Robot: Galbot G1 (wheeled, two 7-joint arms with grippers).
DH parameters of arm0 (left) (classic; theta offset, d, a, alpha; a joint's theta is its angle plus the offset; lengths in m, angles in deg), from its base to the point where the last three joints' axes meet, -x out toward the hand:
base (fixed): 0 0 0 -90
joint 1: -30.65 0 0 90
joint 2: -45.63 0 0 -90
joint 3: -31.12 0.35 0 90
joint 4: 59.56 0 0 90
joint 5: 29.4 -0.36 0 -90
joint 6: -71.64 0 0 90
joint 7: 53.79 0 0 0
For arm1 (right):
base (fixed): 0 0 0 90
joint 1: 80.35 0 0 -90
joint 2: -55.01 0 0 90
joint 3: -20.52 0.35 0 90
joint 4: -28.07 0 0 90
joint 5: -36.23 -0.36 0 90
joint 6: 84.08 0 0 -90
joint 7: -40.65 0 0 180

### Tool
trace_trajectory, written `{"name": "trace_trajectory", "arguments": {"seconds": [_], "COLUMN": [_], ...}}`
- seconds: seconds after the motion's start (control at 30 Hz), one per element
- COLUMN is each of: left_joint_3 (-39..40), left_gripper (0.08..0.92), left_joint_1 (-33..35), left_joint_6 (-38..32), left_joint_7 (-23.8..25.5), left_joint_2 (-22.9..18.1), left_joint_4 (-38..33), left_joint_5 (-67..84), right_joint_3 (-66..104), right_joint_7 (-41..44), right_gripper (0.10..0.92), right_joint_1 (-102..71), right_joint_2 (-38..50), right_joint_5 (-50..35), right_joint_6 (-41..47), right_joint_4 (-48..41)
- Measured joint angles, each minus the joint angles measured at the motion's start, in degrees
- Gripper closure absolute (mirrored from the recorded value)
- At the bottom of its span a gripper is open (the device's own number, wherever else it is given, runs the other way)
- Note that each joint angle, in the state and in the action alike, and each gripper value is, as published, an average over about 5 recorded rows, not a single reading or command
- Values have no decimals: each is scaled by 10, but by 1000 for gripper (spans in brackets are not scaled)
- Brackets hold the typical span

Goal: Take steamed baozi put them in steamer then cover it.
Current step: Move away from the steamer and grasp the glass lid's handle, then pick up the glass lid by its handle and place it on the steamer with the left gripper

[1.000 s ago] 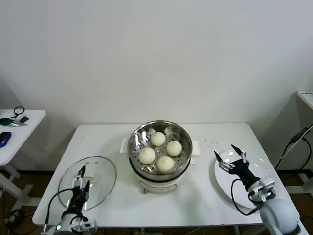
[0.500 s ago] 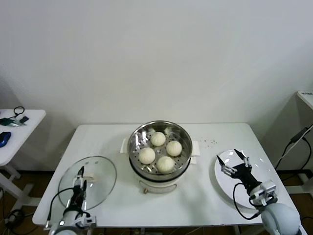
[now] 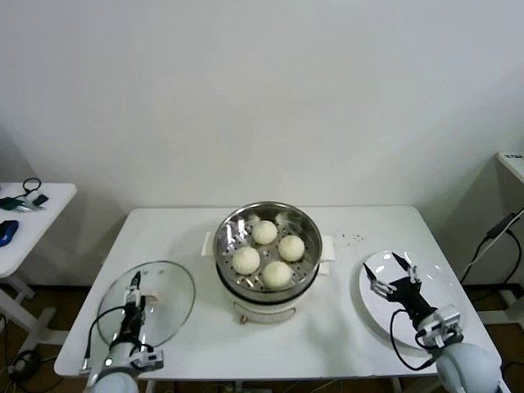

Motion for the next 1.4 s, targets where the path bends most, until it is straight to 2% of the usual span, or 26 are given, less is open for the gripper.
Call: {"name": "trace_trajectory", "arguments": {"seconds": [0.27, 0.37, 1.1, 1.2, 1.4], "left_joint_3": [3, 4, 2, 1, 1], "left_gripper": [177, 204, 818, 847, 847], "left_joint_1": [-24, -30, -38, -36, -25], "left_joint_6": [0, -1, -19, -19, -16], "left_joint_7": [-13, -15, -9, -9, -9], "left_joint_2": [1, 1, 3, 5, 11], "left_joint_4": [25, 32, 54, 49, 30], "left_joint_5": [7, 8, 22, 27, 38], "right_joint_3": [0, 0, -4, -5, -5], "right_joint_7": [4, 6, 10, 10, 11], "right_gripper": [203, 203, 203, 203, 203], "right_joint_1": [-2, -3, 10, 12, 18], "right_joint_2": [-7, -10, -19, -19, -18], "right_joint_5": [11, 16, 32, 32, 32], "right_joint_6": [-7, -10, -22, -23, -26], "right_joint_4": [-8, -11, -28, -30, -35]}}
